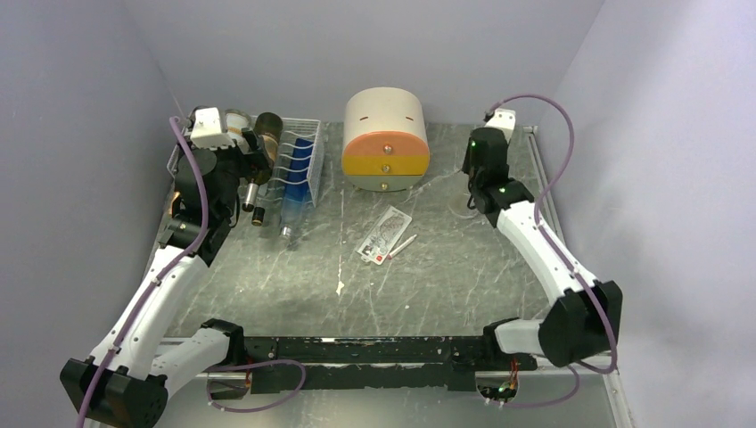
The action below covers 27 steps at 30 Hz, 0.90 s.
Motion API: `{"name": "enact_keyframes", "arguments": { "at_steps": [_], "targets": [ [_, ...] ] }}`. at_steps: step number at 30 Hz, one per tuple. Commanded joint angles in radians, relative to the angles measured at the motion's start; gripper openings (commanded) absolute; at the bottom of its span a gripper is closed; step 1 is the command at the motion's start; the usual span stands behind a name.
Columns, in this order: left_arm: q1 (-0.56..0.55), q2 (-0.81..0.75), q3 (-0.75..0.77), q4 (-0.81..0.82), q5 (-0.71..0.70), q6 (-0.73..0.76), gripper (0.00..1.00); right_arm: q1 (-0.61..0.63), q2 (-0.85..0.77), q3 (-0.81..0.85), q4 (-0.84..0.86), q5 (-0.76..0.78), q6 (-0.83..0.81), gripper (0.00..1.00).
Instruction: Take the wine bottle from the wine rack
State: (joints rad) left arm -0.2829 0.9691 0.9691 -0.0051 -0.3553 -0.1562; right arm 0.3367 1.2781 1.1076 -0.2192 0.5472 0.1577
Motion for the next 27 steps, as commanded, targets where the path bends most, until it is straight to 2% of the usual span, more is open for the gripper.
{"name": "enact_keyframes", "arguments": {
  "at_steps": [1,8,13,21,27],
  "targets": [
    [0.008,-0.006,0.012,0.017,0.005,0.009,0.98,-0.097,0.049,0.093,0.286,0.003,-0.028,0.00],
    [0.008,-0.011,0.007,0.028,0.003,0.014,0.98,-0.226,0.198,0.195,0.312,0.007,-0.038,0.00],
    [0.008,-0.016,0.010,0.023,0.015,0.008,0.98,-0.301,0.218,0.153,0.386,-0.004,-0.023,0.00],
    [0.008,-0.019,0.009,0.021,0.007,-0.004,0.97,-0.413,0.241,0.116,0.396,-0.004,0.037,0.00],
    [0.008,-0.016,0.010,0.018,0.018,-0.016,0.96,-0.443,0.242,0.067,0.438,0.031,0.054,0.00]
  ]
}}
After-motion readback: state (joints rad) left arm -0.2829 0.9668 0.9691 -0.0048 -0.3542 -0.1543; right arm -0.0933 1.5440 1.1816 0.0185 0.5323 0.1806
